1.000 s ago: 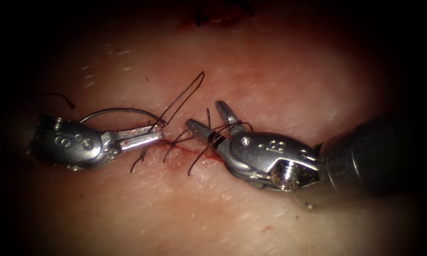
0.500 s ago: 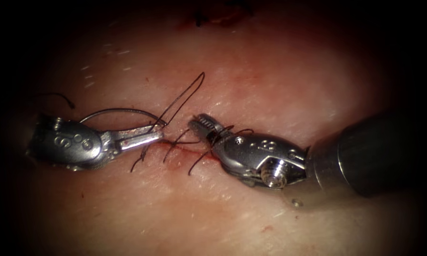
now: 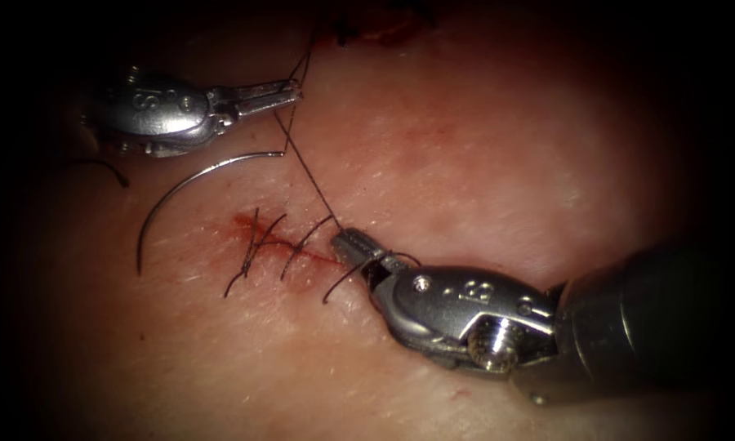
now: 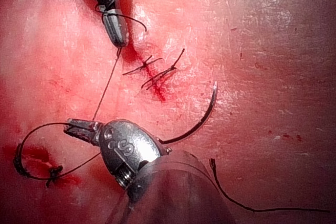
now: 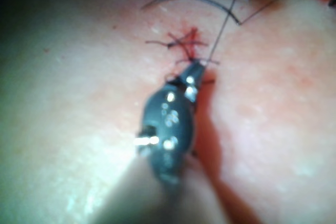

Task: Wound Closure
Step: Grasp the short suture tail, then pull the right gripper down and left gripper up to tighten the knot

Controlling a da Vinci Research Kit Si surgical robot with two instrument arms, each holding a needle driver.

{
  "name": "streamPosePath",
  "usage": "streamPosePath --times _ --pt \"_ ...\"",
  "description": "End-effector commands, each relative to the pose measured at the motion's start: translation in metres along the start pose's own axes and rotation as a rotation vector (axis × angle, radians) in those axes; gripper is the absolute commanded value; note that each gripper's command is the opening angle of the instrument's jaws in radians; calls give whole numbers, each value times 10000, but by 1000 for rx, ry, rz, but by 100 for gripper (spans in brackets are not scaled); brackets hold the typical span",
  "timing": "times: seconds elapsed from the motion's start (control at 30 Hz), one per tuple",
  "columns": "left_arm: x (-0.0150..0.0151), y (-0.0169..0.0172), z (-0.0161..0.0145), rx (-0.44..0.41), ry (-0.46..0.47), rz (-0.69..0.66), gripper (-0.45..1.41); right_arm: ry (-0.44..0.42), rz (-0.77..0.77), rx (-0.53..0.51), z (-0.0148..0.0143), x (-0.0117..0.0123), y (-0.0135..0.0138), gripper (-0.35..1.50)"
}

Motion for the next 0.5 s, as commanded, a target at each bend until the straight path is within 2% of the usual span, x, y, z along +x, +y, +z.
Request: streamPosePath --times 0.03,0.2,0.27,0.33,0.5 --pt "-5 9 14 -3 -4 -10 -45 -3 3 14 -4 -13 -22 -35" --pt "18 -40 65 18 -10 -31 -45 -4 -10 29 -11 -20 -35 -35" --pt "22 -46 70 24 -11 -35 -45 -5 -10 32 -12 -21 -37 -35" --pt "43 -69 95 36 -14 -38 -45 -5 -14 39 -18 -23 -46 -35" --pt "66 -92 117 45 -16 -26 -45 -9 -18 50 -22 -25 -59 -35"
